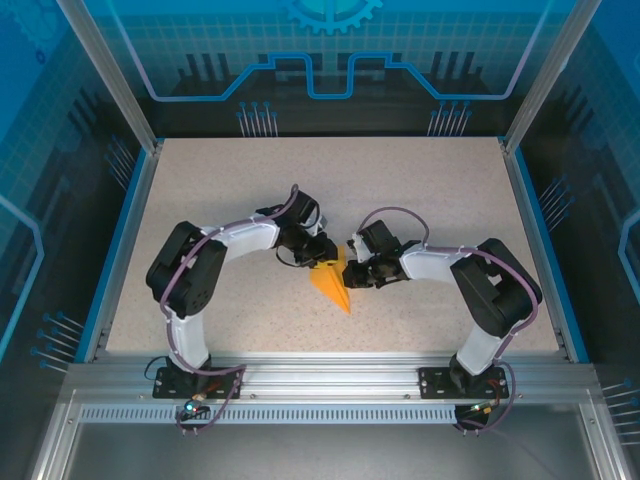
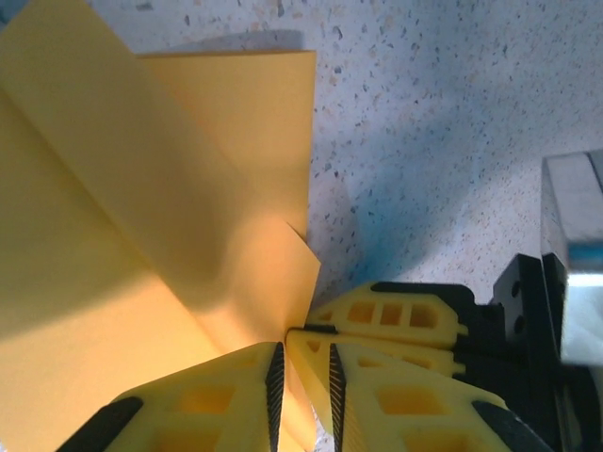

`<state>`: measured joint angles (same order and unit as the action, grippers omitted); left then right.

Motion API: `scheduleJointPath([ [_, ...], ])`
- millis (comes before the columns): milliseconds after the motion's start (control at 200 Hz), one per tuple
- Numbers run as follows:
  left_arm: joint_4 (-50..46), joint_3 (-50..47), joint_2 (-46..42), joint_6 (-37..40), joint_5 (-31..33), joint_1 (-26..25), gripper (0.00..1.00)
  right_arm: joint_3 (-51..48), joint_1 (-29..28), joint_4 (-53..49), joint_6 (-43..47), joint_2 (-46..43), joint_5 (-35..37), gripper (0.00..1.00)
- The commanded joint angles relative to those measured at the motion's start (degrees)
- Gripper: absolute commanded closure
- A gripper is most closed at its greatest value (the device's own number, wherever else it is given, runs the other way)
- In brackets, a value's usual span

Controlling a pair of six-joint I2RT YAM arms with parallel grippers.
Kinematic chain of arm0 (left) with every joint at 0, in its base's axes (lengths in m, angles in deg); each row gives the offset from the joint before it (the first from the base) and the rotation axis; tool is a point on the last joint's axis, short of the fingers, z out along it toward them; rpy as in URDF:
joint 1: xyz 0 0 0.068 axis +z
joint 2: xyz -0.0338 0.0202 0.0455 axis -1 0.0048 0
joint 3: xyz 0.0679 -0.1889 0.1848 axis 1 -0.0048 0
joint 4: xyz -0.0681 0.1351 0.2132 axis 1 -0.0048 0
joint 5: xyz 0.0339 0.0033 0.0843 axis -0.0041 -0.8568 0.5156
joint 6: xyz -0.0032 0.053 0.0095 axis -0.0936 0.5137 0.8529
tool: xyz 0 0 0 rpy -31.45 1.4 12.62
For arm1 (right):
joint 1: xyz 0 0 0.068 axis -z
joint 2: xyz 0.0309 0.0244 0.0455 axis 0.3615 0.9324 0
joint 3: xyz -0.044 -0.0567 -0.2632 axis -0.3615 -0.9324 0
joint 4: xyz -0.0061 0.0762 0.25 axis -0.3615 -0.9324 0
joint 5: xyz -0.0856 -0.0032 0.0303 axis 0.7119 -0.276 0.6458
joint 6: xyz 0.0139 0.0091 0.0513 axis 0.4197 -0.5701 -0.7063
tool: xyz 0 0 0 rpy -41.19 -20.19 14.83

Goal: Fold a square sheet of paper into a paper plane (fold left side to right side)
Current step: Fourth fold the wing at the center of the table.

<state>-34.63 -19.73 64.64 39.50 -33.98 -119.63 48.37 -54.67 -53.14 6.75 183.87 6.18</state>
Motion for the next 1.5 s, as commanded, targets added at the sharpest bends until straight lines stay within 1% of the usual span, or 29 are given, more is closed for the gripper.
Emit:
scheduleJointPath([
  [0, -0.1, 2.1, 1.8, 1.6, -2.3, -0.4, 0.78, -0.4, -1.3, -6.8, 1.0, 2.7, 3.0, 0.93],
  [300, -0.9, 2.1, 5.0, 2.2, -0.4, -0.2, 0.81, 0.1, -1.5, -8.4, 1.6, 2.8, 3.9, 0.94],
  [555, -3.4, 1.1, 5.4, 2.6, 3.7, -0.2, 0.86, 0.6, -1.6, -9.5, 2.1, 3.1, 4.4, 0.95],
  [965, -4.6, -0.8, 5.8, 3.1, 6.4, -0.2, 0.88, 0.8, -1.5, -8.9, 2.2, 2.7, 4.0, 0.95],
  [1085, -4.7, -1.2, 6.2, 3.0, 6.7, -0.2, 0.88, 1.3, -1.3, -7.8, 1.9, 0.8, 3.1, 0.92],
  [1215, -4.5, -1.7, 6.4, 2.9, 6.9, -0.2, 0.89, 2.5, -0.7, -8.7, 2.1, -2.6, 4.3, 0.82],
  [1356, -4.4, -2.0, 6.5, 2.8, 7.1, -0.3, 0.89, 3.1, -0.5, -11.3, 2.5, -7.7, 5.6, 0.74],
  [1451, -4.5, -1.9, 6.5, 2.8, 7.3, -0.2, 0.89, 2.8, -0.7, -12.7, 2.5, -11.1, 4.6, 0.73],
  [1496, -4.5, -1.9, 6.4, 2.8, 7.4, -0.2, 0.89, 2.4, -1.1, -12.7, 2.5, -12.4, 2.8, 0.73],
])
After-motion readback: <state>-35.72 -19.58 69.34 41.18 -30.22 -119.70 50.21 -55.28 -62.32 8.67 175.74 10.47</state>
